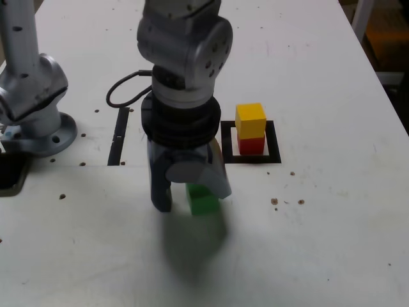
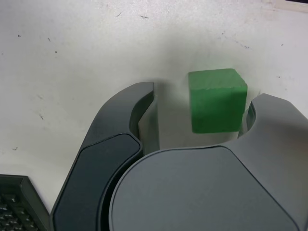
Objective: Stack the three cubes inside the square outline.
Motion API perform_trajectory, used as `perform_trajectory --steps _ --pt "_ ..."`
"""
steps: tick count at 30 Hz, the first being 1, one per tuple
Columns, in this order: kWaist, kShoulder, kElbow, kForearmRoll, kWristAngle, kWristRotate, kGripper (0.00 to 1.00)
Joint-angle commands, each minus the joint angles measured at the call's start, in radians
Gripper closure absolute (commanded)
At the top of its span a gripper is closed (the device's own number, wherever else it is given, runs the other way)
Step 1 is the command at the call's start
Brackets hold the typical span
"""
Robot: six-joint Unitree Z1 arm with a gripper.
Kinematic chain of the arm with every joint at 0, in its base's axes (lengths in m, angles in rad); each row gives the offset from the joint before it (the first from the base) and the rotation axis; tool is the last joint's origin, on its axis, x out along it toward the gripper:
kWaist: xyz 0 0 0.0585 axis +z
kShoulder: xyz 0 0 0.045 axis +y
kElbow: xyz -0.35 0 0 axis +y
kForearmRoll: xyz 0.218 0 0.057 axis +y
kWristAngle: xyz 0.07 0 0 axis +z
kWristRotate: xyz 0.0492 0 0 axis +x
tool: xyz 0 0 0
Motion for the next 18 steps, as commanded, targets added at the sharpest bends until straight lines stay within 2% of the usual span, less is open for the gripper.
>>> perform_trajectory --steps 1,18 --pt "0.004 0.008 -0.001 -0.006 -0.002 0.005 0.29" --pt "0.025 0.055 0.005 -0.042 -0.008 0.035 0.30"
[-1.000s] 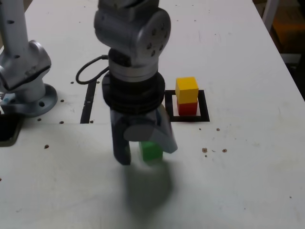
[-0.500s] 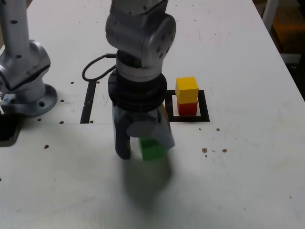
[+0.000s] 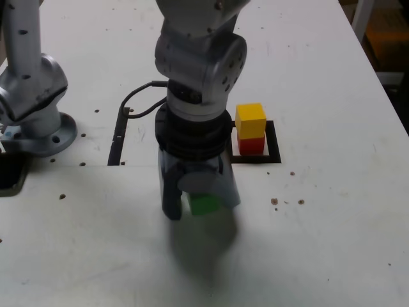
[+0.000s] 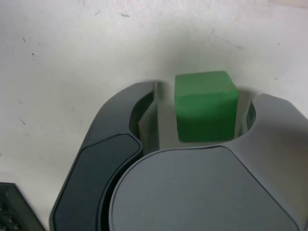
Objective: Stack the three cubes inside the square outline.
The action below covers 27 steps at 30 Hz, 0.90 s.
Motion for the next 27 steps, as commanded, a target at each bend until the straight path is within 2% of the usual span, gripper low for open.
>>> perform_trajectory --steps 1,6,14,21,27 --pt "0.005 0.006 0.008 -0.007 -0.005 0.008 0.32" --pt "0.008 0.010 0.024 -0.032 -0.006 0.020 0.46" --pt "0.008 0.007 0.030 -0.069 0.027 0.020 0.70" --pt "0.008 -0.006 0.030 -0.061 0.038 0.012 0.74" --pt "0.008 -0.054 0.029 0.013 0.054 -0.032 0.74"
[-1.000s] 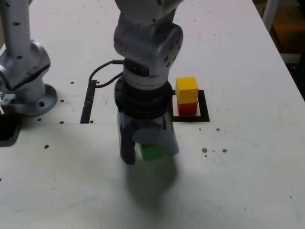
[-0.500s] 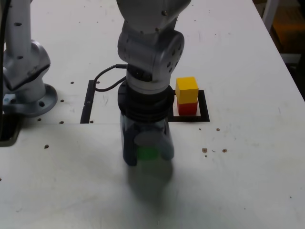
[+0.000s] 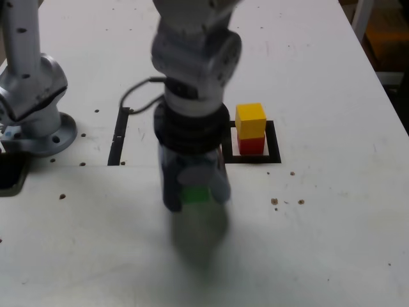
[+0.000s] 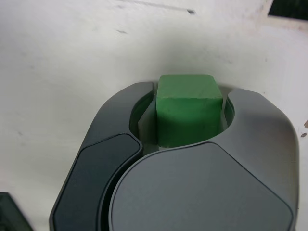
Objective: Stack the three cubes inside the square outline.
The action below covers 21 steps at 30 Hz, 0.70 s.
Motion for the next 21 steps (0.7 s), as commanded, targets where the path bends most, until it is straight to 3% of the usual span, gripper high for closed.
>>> perform_trajectory --steps 1,7,15,21 --pt "0.001 -0.030 0.001 0.031 0.012 -0.018 0.74" --pt "0.001 -0.125 -0.025 0.192 0.068 -0.088 0.74" --pt "0.002 -0.181 -0.147 0.382 0.151 -0.111 0.74" --pt "0.019 -0.178 -0.269 0.464 0.204 -0.070 0.74"
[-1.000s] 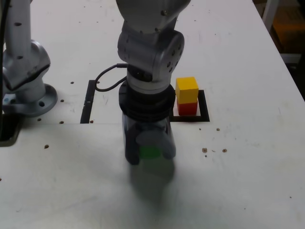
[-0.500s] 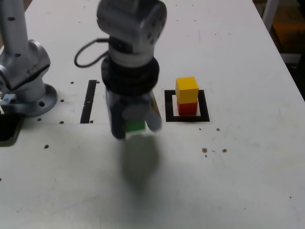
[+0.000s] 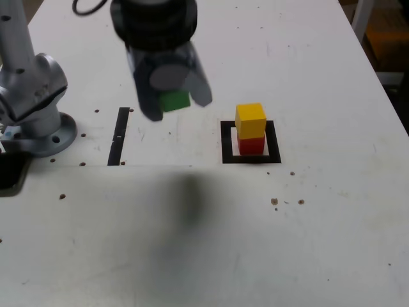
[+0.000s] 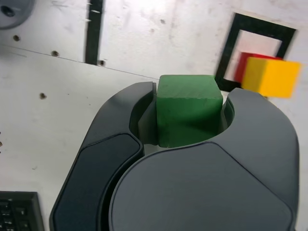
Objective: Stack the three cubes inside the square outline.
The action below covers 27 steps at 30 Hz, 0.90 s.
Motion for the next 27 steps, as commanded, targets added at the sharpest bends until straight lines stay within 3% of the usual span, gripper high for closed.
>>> perform_trajectory --steps 1,10,18,27 --pt "0.013 0.009 -0.037 0.010 0.011 0.025 0.74" --pt "0.088 0.080 -0.188 0.028 0.007 0.196 0.74" --pt "0.178 0.165 -0.297 0.059 -0.045 0.351 0.74" --pt "0.281 0.267 -0.442 0.175 -0.116 0.475 0.74"
